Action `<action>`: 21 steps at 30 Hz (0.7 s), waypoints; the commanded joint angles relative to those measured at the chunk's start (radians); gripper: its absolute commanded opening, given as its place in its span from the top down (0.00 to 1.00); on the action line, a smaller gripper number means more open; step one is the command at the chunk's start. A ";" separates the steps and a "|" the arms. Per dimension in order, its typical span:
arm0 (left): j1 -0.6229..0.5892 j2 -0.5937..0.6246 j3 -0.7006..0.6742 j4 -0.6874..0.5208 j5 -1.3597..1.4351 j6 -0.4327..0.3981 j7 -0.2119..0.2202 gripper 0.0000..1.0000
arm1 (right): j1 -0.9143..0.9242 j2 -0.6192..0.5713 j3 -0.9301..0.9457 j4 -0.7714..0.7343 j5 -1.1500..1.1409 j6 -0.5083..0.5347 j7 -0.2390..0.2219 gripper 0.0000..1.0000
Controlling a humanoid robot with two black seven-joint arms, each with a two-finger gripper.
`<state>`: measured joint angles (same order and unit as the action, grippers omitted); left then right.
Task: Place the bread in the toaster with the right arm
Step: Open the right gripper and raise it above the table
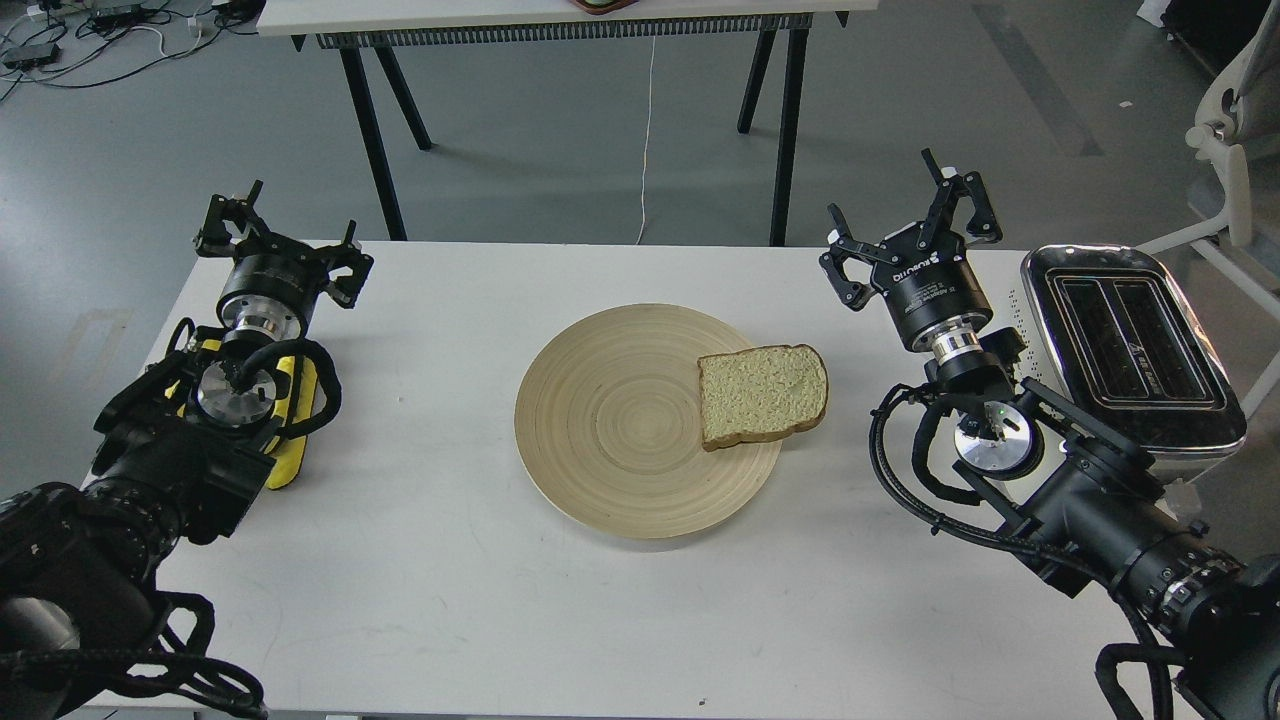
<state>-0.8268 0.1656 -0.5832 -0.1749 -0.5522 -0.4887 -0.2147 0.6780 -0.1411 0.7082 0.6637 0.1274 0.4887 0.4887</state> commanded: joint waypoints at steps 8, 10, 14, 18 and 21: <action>0.000 0.000 0.000 0.000 0.000 0.000 0.003 0.00 | 0.005 0.000 -0.007 0.002 -0.003 0.000 0.000 0.00; 0.000 0.000 0.000 0.000 0.000 0.000 0.003 0.00 | 0.027 -0.005 -0.015 0.005 -0.020 0.000 0.000 0.00; 0.000 0.000 0.000 0.000 0.000 0.000 0.003 0.00 | 0.106 -0.015 -0.055 -0.004 -0.118 -0.022 0.000 0.00; 0.000 0.000 0.000 0.000 0.000 0.000 0.003 0.00 | 0.153 -0.017 -0.070 -0.006 -0.235 -0.110 0.000 0.00; 0.000 0.000 0.000 0.000 0.000 0.000 0.003 0.00 | 0.198 -0.015 -0.075 0.002 -0.345 -0.177 0.000 0.00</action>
<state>-0.8268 0.1655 -0.5829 -0.1749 -0.5522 -0.4887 -0.2117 0.8352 -0.1579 0.6380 0.6591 -0.1181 0.3751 0.4887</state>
